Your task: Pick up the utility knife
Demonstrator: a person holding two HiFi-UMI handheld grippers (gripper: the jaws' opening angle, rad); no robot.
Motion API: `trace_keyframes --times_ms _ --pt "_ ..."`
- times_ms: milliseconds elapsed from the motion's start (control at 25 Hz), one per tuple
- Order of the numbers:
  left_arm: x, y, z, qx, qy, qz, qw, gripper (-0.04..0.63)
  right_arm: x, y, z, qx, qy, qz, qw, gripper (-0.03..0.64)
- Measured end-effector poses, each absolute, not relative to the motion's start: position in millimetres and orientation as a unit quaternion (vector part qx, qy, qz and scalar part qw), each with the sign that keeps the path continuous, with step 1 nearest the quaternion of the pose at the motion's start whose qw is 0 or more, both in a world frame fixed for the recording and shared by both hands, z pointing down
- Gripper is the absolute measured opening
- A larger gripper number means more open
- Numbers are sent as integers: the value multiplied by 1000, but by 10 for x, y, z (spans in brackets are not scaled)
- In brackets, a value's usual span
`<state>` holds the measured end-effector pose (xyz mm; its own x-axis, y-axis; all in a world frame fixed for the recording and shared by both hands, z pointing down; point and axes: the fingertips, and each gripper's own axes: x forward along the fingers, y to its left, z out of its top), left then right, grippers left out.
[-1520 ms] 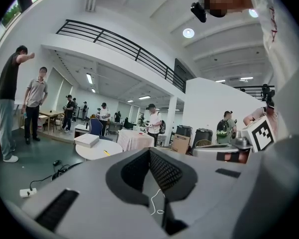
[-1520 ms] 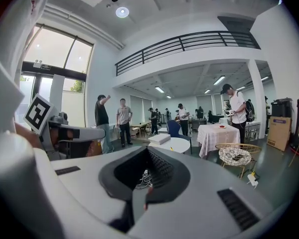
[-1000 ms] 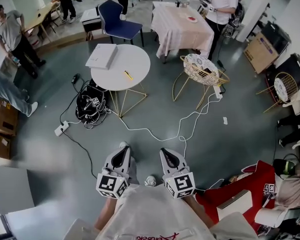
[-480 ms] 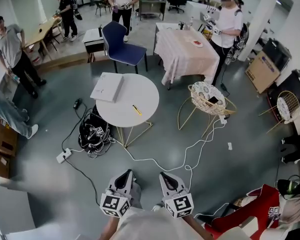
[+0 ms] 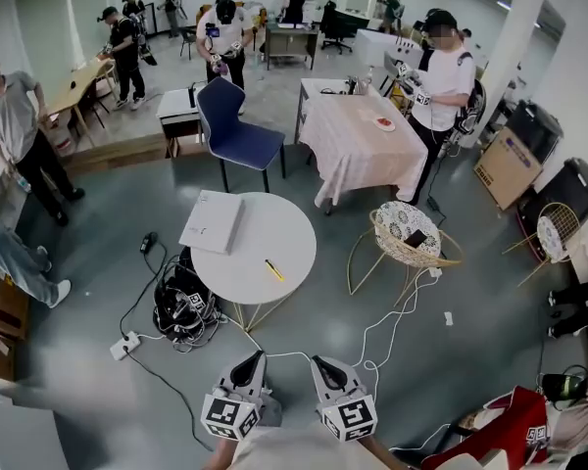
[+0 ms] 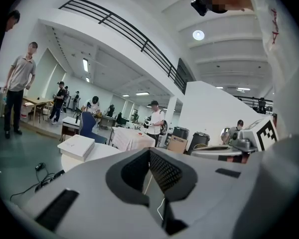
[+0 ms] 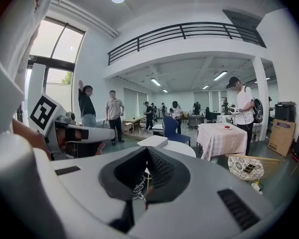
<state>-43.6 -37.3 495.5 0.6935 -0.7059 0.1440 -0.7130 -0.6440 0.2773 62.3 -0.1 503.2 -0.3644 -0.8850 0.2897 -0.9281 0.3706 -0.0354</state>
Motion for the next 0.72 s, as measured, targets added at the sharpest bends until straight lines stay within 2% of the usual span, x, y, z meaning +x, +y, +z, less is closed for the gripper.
trace_keyframes --times_ms 720 --pt "-813 -1512 4711 924 -361 -2 124 12 135 -1149 4874 574 -809 76 100 17"
